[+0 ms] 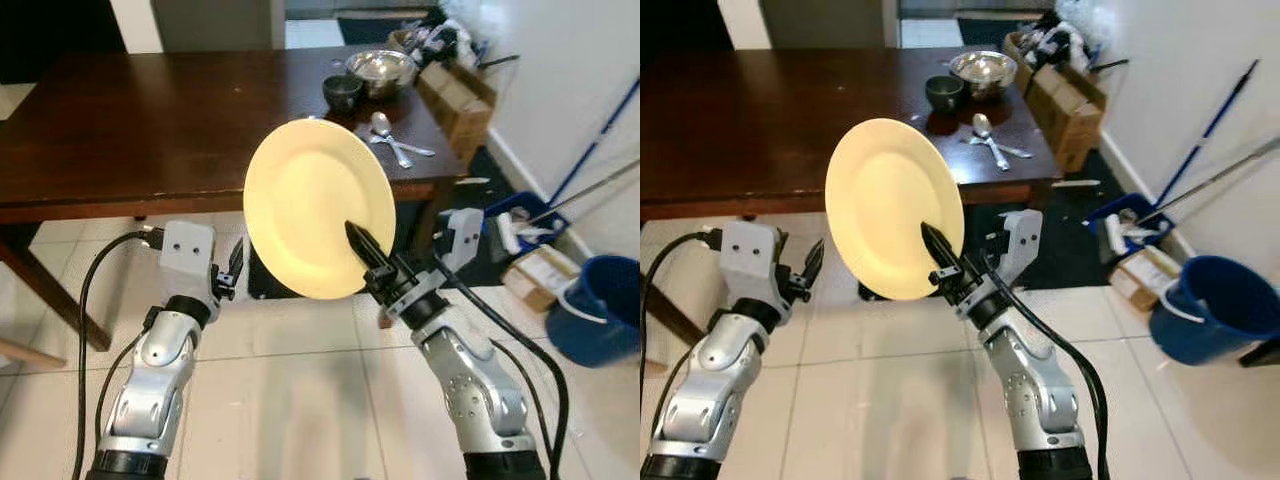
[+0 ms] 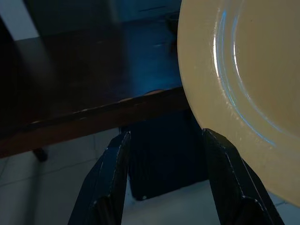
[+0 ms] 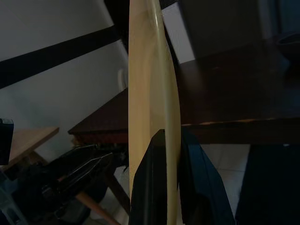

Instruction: Setting the table

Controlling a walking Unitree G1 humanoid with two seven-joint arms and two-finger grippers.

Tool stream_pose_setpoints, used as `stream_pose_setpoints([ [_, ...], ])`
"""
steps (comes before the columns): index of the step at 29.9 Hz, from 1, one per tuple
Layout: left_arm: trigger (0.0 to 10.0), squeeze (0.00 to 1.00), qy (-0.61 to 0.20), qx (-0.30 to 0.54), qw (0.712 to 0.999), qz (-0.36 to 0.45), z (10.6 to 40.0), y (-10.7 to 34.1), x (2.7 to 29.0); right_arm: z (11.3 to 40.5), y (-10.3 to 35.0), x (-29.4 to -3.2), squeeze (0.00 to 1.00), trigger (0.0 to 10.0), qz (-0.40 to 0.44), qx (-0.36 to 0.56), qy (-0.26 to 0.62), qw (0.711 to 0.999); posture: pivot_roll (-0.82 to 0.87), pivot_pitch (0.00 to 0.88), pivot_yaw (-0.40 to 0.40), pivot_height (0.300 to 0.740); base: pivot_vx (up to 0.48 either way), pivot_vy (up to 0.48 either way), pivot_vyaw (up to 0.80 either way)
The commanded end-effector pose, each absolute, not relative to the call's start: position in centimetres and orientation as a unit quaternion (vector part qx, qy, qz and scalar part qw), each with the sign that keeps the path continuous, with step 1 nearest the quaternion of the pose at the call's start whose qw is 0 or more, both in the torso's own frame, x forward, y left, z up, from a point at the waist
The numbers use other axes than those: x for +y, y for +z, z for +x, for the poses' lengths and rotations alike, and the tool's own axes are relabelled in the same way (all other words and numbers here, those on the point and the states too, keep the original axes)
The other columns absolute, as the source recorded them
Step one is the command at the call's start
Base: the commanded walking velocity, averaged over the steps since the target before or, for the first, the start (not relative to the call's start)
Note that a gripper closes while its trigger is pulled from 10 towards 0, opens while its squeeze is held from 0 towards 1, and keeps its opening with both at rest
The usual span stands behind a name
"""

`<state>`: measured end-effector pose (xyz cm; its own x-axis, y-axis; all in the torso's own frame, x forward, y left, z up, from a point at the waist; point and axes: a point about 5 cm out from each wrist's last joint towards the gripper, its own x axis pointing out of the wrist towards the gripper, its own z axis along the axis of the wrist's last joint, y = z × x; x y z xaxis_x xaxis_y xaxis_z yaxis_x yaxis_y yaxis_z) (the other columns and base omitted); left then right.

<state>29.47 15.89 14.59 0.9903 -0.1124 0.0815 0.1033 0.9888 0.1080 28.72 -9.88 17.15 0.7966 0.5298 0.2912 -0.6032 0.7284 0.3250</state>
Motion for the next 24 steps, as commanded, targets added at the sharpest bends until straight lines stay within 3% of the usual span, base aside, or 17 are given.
stream_pose_setpoints([
  [1,10.0,0.00,-0.056,-0.037,0.996,0.057,29.51,14.47,15.86,28.67,17.33,-9.85,0.00,10.0,0.213,-0.094,0.308,0.922,-0.12,0.000,0.048,0.740,0.000,0.000,0.00],
  [13,10.0,0.00,-0.051,-0.035,0.996,0.059,29.56,14.32,16.03,28.71,17.31,-9.83,0.00,10.0,0.209,-0.093,0.309,0.923,-0.12,0.000,0.048,0.740,0.000,0.000,0.00],
  [24,10.0,0.00,-0.050,-0.034,0.996,0.059,29.55,14.26,16.01,28.76,17.39,-9.91,0.00,10.0,0.207,-0.096,0.307,0.924,-0.12,0.000,0.047,0.740,0.000,0.000,0.74],
])
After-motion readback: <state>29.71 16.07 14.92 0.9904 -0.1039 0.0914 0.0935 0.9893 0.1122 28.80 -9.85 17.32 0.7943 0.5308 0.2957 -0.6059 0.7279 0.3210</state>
